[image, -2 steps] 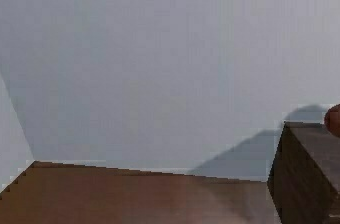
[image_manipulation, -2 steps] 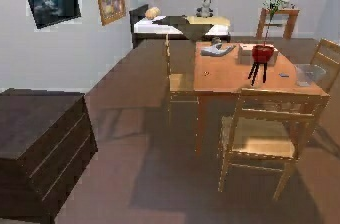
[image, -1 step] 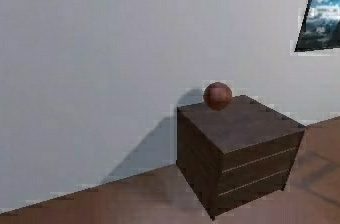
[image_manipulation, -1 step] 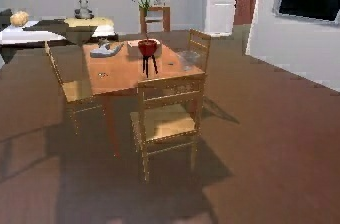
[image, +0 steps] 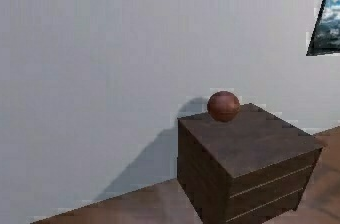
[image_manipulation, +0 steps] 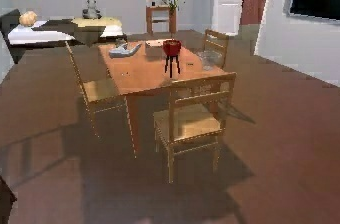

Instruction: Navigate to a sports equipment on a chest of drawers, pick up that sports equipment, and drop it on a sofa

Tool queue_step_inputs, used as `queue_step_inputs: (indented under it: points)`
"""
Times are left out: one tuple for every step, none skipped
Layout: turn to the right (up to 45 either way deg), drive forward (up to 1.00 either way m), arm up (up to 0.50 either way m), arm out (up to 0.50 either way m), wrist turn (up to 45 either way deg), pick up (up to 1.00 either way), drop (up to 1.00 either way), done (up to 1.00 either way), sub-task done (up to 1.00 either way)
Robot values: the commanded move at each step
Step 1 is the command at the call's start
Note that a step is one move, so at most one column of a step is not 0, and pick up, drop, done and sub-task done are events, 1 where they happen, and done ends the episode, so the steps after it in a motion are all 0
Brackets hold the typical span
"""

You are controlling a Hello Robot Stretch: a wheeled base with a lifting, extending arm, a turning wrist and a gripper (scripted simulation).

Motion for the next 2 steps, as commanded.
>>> queue_step_inputs:
  points:
    - [42.0,0.00,0.00,0.00,0.0,0.00,0.00,0.00,0.00]
    - [0.0,0.15,0.00,0.00,0.0,0.00,0.00,0.00,0.00]
